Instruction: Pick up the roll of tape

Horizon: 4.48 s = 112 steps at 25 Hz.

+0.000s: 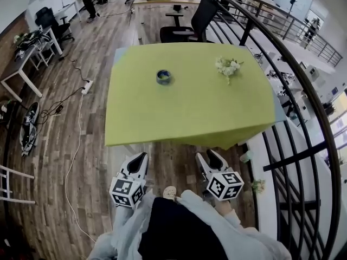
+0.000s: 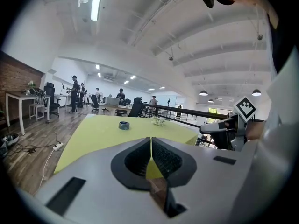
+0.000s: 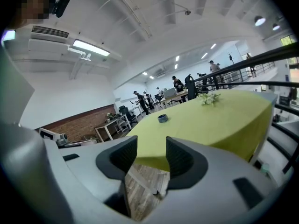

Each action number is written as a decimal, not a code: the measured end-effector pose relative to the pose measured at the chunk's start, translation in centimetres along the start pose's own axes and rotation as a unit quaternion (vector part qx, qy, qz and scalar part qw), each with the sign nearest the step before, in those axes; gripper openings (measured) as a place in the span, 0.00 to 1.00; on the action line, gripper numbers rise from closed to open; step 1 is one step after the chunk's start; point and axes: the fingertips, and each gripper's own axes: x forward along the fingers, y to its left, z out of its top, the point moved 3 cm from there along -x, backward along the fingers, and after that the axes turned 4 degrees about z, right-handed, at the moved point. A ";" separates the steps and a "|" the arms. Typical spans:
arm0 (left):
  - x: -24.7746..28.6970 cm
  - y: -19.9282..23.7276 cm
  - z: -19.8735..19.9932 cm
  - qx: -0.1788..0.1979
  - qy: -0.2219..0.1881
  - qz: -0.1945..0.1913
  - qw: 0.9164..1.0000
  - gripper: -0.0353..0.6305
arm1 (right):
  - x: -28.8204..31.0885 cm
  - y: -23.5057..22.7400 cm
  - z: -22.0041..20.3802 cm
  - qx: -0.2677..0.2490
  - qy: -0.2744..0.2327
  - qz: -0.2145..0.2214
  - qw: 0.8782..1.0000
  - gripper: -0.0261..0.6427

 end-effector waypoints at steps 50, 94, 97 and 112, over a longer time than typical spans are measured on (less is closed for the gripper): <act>23.8 11.0 4.4 -0.025 0.044 0.057 0.997 0.09 | 24.6 -11.8 12.0 0.033 0.068 0.052 0.996 0.33; 36.3 21.6 2.0 -0.089 0.066 0.153 0.982 0.09 | 51.0 -14.6 11.1 -0.016 0.211 0.102 0.972 0.35; 36.5 21.8 1.8 -0.095 0.061 0.156 0.981 0.09 | 52.2 -14.7 9.8 -0.041 0.238 0.090 0.966 0.36; 36.9 21.7 0.8 -0.099 0.066 0.163 0.979 0.09 | 53.2 -14.5 8.8 -0.094 0.258 0.065 0.959 0.21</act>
